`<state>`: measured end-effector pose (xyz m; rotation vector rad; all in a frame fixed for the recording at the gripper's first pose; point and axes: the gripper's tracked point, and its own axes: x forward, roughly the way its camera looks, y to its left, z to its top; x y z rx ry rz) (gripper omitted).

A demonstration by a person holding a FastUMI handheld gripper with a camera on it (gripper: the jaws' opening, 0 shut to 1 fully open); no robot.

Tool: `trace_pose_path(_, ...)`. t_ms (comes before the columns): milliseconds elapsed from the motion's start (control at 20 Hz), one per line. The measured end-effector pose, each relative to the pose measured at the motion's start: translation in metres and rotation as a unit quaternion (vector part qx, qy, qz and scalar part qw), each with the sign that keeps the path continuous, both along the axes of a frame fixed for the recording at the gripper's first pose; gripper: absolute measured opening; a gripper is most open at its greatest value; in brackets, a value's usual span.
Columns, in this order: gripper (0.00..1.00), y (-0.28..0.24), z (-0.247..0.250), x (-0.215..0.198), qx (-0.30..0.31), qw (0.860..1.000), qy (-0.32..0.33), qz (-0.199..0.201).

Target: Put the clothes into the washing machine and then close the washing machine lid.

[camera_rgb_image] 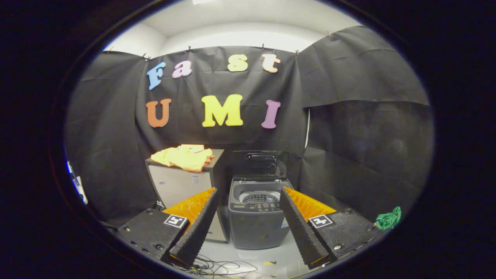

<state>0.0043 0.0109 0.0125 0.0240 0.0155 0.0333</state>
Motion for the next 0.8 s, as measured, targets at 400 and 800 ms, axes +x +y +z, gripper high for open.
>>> trace_pose_path(400, 0.99, 0.006, 0.033, 0.045, -0.005, 0.999, 0.016, -0.031)
trace_pose_path(800, 0.99, 0.061, 0.127, 0.147, 0.000, 1.000, 0.006, 0.005)
